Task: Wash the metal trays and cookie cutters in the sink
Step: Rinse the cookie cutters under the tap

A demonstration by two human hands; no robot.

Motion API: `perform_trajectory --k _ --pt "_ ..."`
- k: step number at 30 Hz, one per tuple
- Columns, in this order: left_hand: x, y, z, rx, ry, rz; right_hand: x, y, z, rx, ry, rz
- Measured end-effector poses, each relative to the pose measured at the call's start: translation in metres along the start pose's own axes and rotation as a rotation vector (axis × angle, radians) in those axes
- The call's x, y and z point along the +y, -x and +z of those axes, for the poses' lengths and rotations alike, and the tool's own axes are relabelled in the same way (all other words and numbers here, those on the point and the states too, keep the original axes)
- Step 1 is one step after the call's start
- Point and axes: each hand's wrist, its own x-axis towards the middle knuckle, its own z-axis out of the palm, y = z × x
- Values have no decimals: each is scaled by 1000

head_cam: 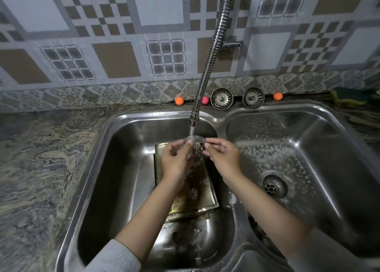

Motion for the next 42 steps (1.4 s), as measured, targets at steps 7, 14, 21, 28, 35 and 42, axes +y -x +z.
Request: perform_trajectory --k 7,14,21,28,35,42 --pt "-5 1 11 10 65 -66 3 -5 -5 45 48 -22" --pt "-6 -3 0 41 44 -103 8 -5 0 -9 53 2" --pt "7 -9 -17 54 58 -116 7 -8 19 -81 -40 21" --pt "12 -14 -19 51 3 -138 7 -9 20 -97 -91 82" --pt "11 -22 1 9 -15 -197 -2 -14 4 -54 -71 125" --pt "10 -25 4 10 -29 -214 -7 -13 -1 -43 -39 139"
